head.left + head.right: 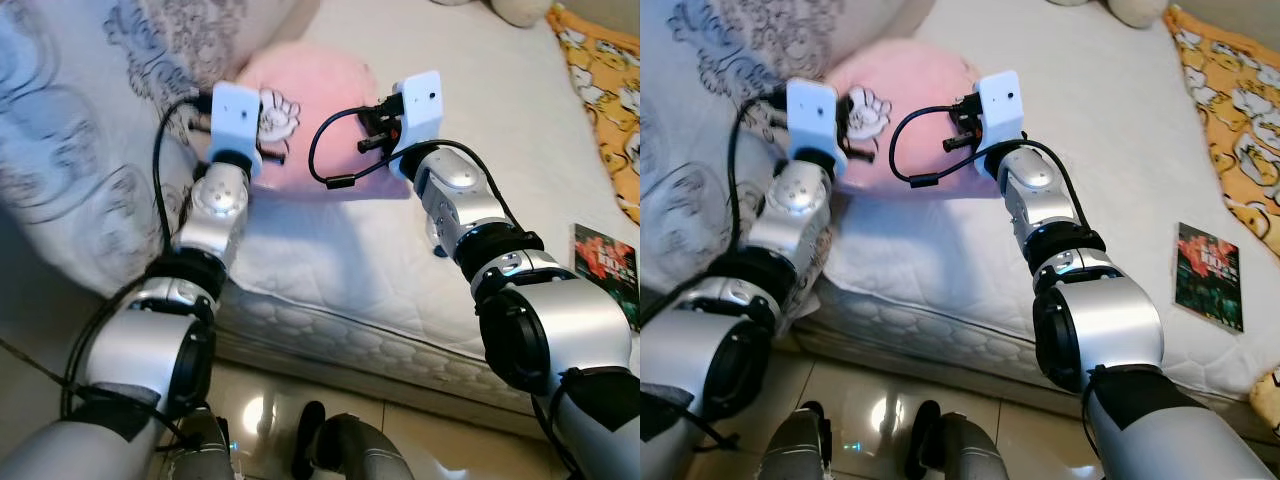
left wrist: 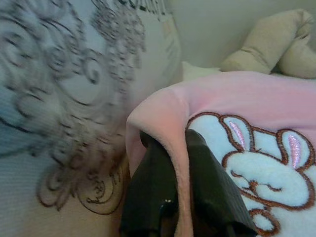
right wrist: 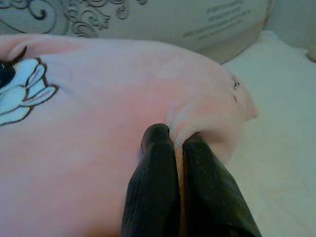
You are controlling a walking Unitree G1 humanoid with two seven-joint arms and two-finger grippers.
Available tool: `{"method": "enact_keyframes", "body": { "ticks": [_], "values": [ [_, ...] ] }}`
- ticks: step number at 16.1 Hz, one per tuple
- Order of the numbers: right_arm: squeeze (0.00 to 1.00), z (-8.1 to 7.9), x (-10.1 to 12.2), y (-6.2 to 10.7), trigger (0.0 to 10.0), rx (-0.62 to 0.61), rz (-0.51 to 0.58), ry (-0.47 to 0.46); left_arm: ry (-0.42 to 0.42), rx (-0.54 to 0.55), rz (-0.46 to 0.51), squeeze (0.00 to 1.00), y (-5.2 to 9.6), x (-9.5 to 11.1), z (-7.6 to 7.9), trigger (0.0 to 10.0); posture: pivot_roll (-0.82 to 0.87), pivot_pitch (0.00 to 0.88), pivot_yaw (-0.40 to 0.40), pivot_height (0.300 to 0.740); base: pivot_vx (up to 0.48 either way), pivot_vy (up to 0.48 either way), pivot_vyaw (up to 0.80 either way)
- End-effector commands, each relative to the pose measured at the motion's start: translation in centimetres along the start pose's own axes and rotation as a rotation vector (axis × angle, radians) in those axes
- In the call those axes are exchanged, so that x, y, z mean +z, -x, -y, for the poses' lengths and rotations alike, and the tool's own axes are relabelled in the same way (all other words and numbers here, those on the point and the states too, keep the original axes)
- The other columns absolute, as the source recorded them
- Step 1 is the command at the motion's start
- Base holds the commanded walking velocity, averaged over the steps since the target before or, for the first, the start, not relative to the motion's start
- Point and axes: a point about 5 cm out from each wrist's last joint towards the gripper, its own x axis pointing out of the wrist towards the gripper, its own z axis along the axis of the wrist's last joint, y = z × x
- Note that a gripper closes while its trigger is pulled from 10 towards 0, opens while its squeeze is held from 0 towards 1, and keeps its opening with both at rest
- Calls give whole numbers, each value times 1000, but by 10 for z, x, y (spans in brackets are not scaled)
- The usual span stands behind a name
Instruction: Clean up the room
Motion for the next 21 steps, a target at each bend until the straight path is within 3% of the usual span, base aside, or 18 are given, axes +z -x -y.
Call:
{"method": "enact_keyframes", "body": {
  "ticks": [1, 5, 6, 8, 10, 11, 15, 18, 21],
  "values": [
    [157, 17, -13, 10, 10000, -86, -35, -26, -20, 86, 60, 0, -4, 12, -18, 10000, 66, 213, -212, 740, 0, 0, 0],
    [118, 11, -45, 20, 10000, -57, -151, 1, -38, 78, -78, 0, 16, -29, -12, 10000, 54, 237, -219, 740, 0, 0, 0],
    [0, 8, -58, 24, 10000, -61, -188, 2, -42, 61, -155, 0, 25, -47, -9, 10000, 35, 248, -222, 740, 0, 0, 0],
    [0, 3, -67, 27, 10000, -77, -212, -28, -37, 20, -175, 0, 29, -53, -5, 10000, 27, 249, -223, 740, 0, 0, 0],
    [0, 2, -72, 28, 10000, -108, -221, -93, -48, -14, -155, 0, 24, -47, 1, 10000, 27, 241, -223, 740, 0, 0, 0],
    [1000, 2, -72, 28, 10000, -123, -208, -150, -48, -26, -156, 1000, 22, -44, 1, 10000, 24, 235, -221, 740, 0, 0, 0],
    [1000, -9, -73, 24, 10000, -188, -153, -341, -58, -22, -110, 1000, 10, -26, -7, 10000, 8, 209, -210, 740, 0, 0, 0],
    [1000, -26, -82, 25, 10000, -229, -96, -533, -35, 4, 66, 1000, -10, 21, -21, 10000, 10, 55, -154, 740, 0, 0, 0],
    [1000, -25, -86, 32, 10000, -240, -31, -511, -16, -38, 60, 1000, -3, 11, -16, 10000, 18, 0, -114, 740, 0, 0, 0]
  ]
}}
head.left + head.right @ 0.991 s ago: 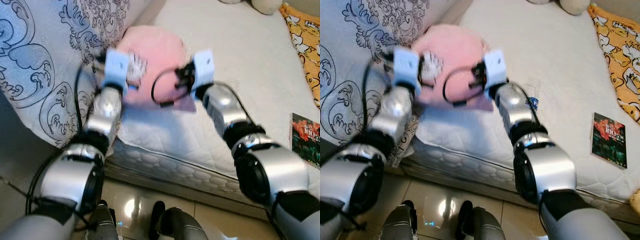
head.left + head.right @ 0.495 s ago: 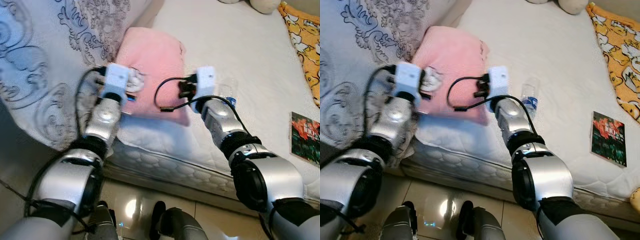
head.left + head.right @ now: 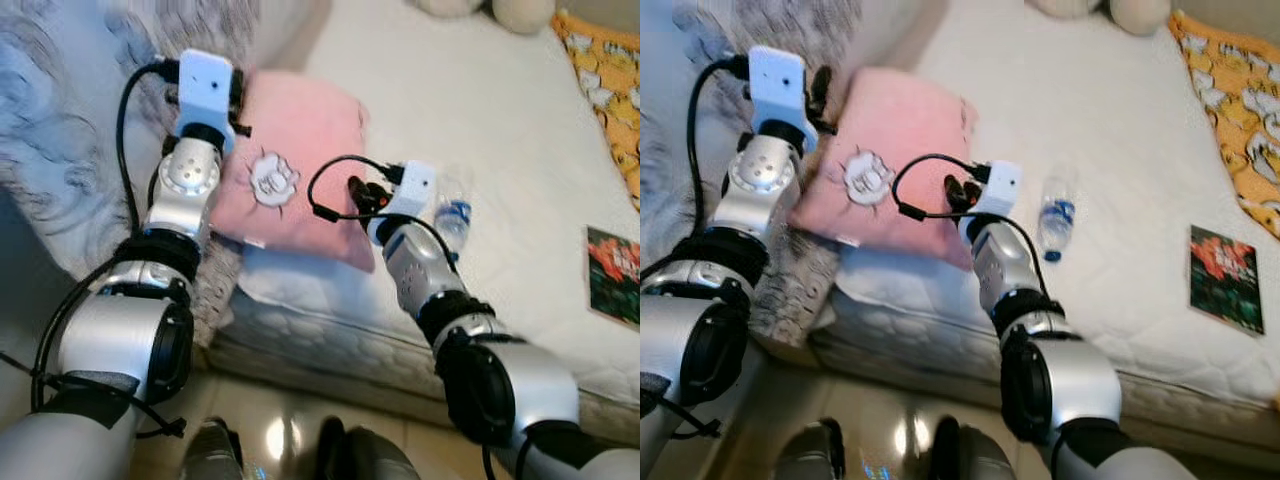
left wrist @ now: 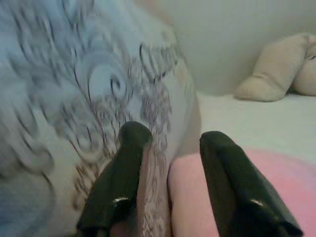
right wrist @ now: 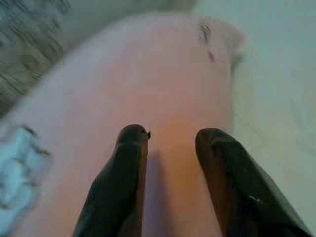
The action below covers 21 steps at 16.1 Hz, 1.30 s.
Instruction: Clean up the room
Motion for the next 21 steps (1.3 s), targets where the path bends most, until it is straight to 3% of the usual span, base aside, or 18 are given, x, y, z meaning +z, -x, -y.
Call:
{"method": "enact_keyframes", "body": {
  "ticks": [1, 2, 4, 5, 6, 7, 8, 9, 10, 11, 13, 16, 17, 18, 19, 20, 21],
  "values": [
    [1000, 10, 4, 5, 10000, -14, 62, 17, 18, -36, -15, 1000, 7, -10, 8, 10000, 19, 0, -110, 740, 0, 0, 0],
    [1000, 16, 10, 15, 10000, -2, 154, 97, 75, -19, -37, 1000, 17, -21, 8, 10000, 25, 0, -102, 740, 0, 0, 0],
    [1000, 33, 26, 48, 10000, -25, 311, 274, 183, -53, -50, 1000, 48, -37, 24, 10000, 23, 0, -90, 740, 0, 0, 0],
    [1000, 45, 29, 69, 10000, -67, 345, 336, 185, -125, -84, 1000, 69, -48, 42, 10000, 15, 0, -87, 740, 0, 0, 0],
    [1000, 50, 29, 75, 10000, -82, 348, 354, 180, -148, -102, 1000, 76, -53, 48, 10000, 14, 0, -84, 740, 0, 0, 0],
    [1000, 66, 18, 95, 10000, -133, 316, 409, 170, -200, -171, 1000, 99, -70, 60, 10000, 8, 0, -83, 740, 0, 0, 0],
    [1000, 75, 10, 106, 10000, -170, 284, 418, 163, -221, -207, 1000, 112, -79, 63, 10000, 3, 0, -81, 740, 0, 0, 0],
    [1000, 90, -1, 134, 10000, -239, 245, 433, 157, -210, -306, 1000, 140, -100, 59, 10000, 0, 0, -80, 740, 0, 0, 0],
    [1000, 94, -3, 145, 10000, -264, 235, 434, 158, -197, -341, 1000, 150, -107, 56, 10000, -5, 0, -82, 740, 0, 0, 0],
    [1000, 102, -1, 167, 10000, -344, 251, 419, 123, -152, -372, 1000, 168, -110, 44, 10000, -11, 0, -76, 740, 0, 0, 0],
    [1000, 114, -5, 182, 10000, -429, 238, 373, 83, -104, -394, 1000, 179, -112, 36, 10000, -7, 0, -74, 740, 0, 0, 0],
    [1000, 111, -7, 171, 10000, -412, 210, 362, 136, -132, -384, 1000, 168, -106, 48, 10000, -10, 0, -76, 740, 0, 0, 0],
    [1000, 110, -9, 167, 10000, -400, 180, 363, 156, -164, -329, 800, 162, -97, 49, 10000, -7, 0, -76, 740, 0, 0, 0],
    [1000, 110, -10, 165, 10000, -409, 168, 369, 161, -168, -316, 0, 160, -95, 49, 10000, -3, 0, -75, 740, 0, 0, 0],
    [333, 110, -11, 161, 10000, -405, 158, 348, 160, -161, -312, 0, 156, -94, 49, 10000, -1, 0, -72, 740, 0, -480, 0],
    [333, 108, -8, 158, 10000, -387, 175, 362, 158, -168, -326, 0, 155, -95, 50, 10000, 1, 0, -70, 740, 0, -480, 0],
    [0, 106, -9, 152, 10000, -369, 169, 357, 182, -130, -339, 0, 154, -97, 48, 10000, 3, 0, -68, 740, 0, -480, 0]
  ]
}}
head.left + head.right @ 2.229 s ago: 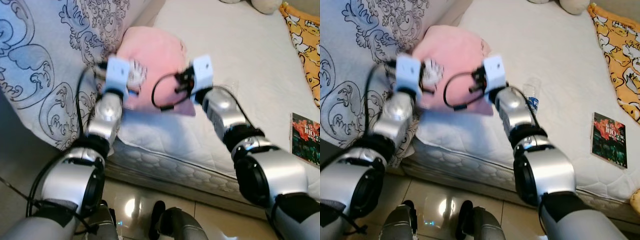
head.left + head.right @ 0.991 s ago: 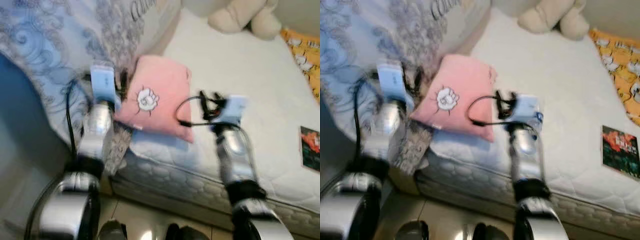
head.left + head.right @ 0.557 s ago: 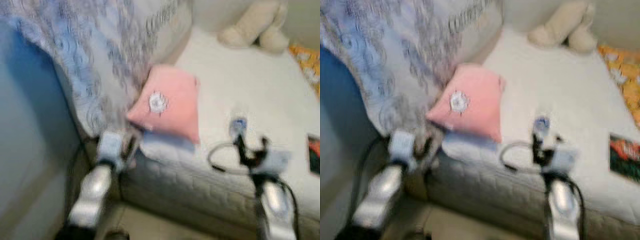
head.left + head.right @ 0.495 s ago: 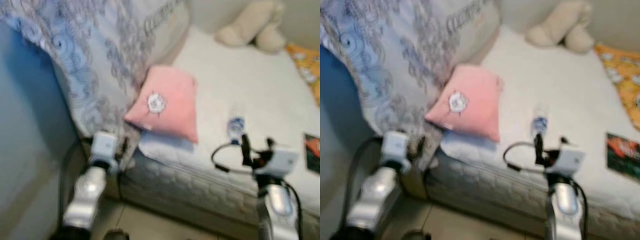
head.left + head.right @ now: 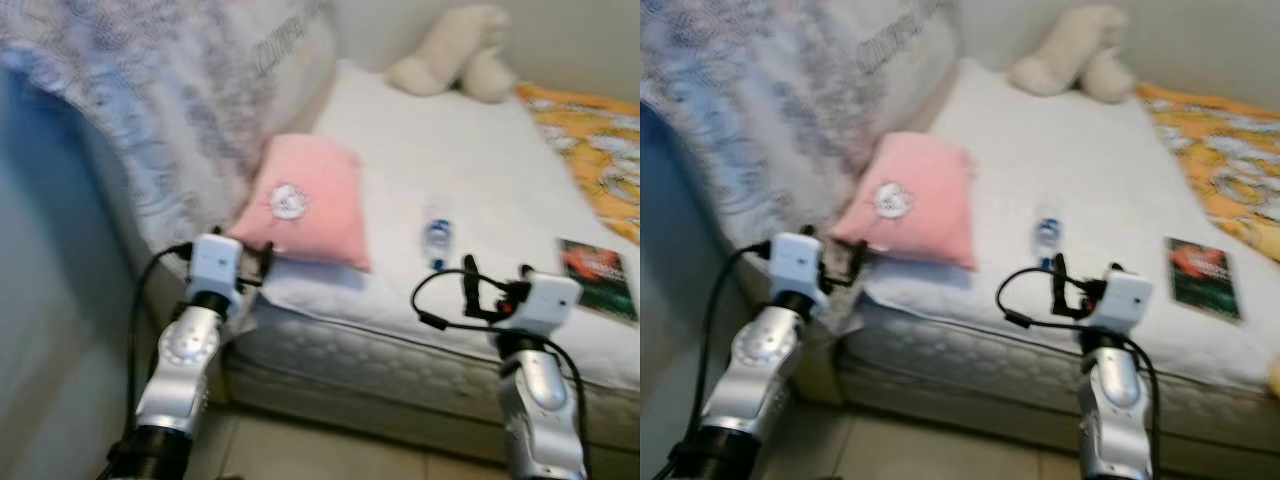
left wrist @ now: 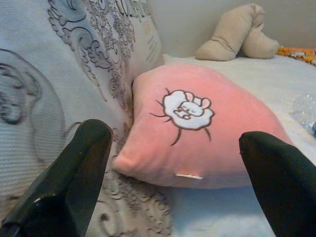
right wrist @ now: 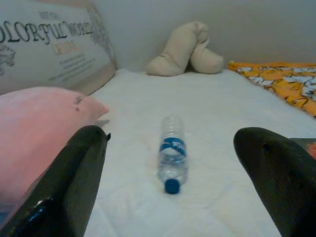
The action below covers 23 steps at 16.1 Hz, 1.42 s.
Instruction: Clean up the room
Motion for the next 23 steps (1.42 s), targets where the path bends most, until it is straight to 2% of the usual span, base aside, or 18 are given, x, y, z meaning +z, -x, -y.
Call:
{"method": "enact_keyframes", "body": {
  "ticks": [1, 3, 9, 13, 14, 18, 20, 23],
  "values": [
    [0, 4, 3, -4, 10000, -12, 4, 10, 27, -16, -12, 0, -4, 0, 9, 10000, 5, 0, -68, 740, 0, -480, 0],
    [0, -1, 3, -11, 10000, 6, -10, 3, 30, -15, 3, 0, -8, 5, 8, 10000, 6, 0, -66, 740, 0, -471, 0],
    [0, 1, 4, -14, 10000, 12, -6, 27, 31, -69, 25, 0, -23, 13, 16, 10000, -23, 0, -57, 740, 0, -464, 0],
    [0, 4, 2, -14, 10000, 18, -21, 30, 55, -103, 3, 0, -22, 7, 18, 10000, -31, 0, -50, 740, 0, -446, 0],
    [0, 4, 1, -12, 10000, 16, -25, 28, 39, -124, 12, 0, -21, 8, 21, 10000, -32, 0, -49, 740, 0, -439, 0],
    [0, -2, -4, -11, 10000, 34, -42, 23, 39, -133, 7, 0, -22, 6, 20, 10000, -32, 0, -47, 740, 0, -439, 0],
    [0, -3, -3, -12, 10000, 47, -41, 28, 15, -153, 21, 0, -26, 9, 24, 10000, -40, 0, -37, 740, 0, -437, 0],
    [0, 2, -2, -12, 10000, 29, -31, 47, -50, -152, 12, 0, -29, 9, 25, 10000, -54, 0, -26, 740, 0, 0, 0]
  ]
}}
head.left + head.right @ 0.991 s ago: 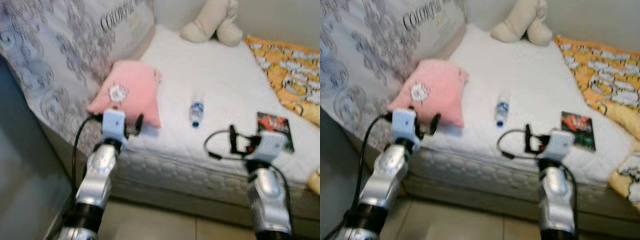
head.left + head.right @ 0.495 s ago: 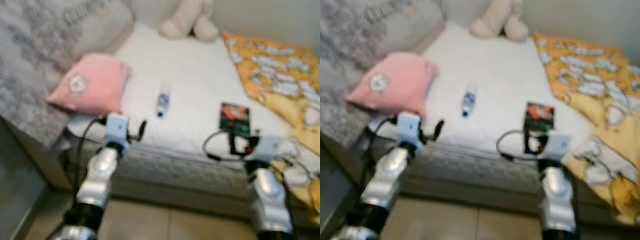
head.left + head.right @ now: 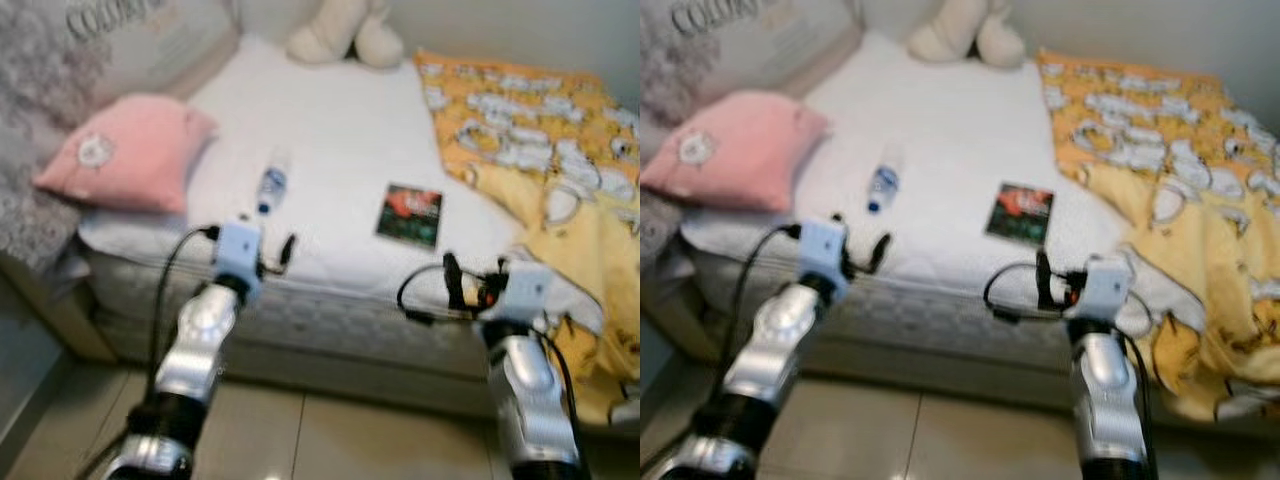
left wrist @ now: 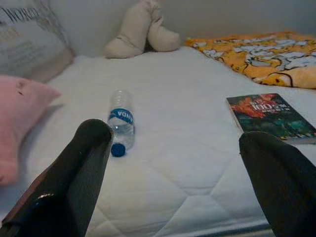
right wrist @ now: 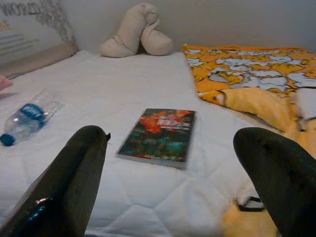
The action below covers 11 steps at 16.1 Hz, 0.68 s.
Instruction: Clean up the room
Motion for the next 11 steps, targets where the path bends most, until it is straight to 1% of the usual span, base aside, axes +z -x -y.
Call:
{"method": "enact_keyframes", "body": {
  "ticks": [1, 2, 3, 4, 5, 6, 7, 11],
  "values": [
    [0, 6, 3, 1, 10000, -30, 16, 8, -2, -26, 5, 0, -5, 2, 9, 10000, -62, 0, -22, 740, 0, 0, 0],
    [0, 6, 3, 1, 10000, -28, 17, 11, -1, -31, 7, 0, -5, 2, 10, 10000, -65, 0, -22, 740, 0, 0, 0],
    [0, 5, 2, 3, 10000, -27, 14, 15, 39, -58, 31, 0, -7, 5, 15, 10000, -68, 0, -21, 740, 281, 0, 0],
    [0, 6, 1, 4, 10000, -27, 12, 16, 57, -57, 38, 0, -7, 6, 16, 10000, -69, 0, -22, 740, 281, 0, 0],
    [0, 5, 1, 4, 10000, -23, 11, 16, 70, -40, 24, 0, -8, 5, 16, 10000, -70, 0, -23, 740, 480, 0, 0],
    [0, 4, 1, 4, 10000, -14, 10, 22, 105, 3, 5, 0, -10, 3, 13, 10000, -75, 0, -27, 740, 480, 0, 0],
    [0, 4, 3, 3, 10000, -8, 12, 27, 115, 32, 2, 0, -11, 3, 10, 10000, -77, 0, -28, 740, 480, 0, 0],
    [0, 9, 2, 4, 10000, -19, 9, 35, 100, 53, -16, 0, -13, 2, 7, 10000, -91, 0, -18, 740, 470, 0, 0]
  ]
}}
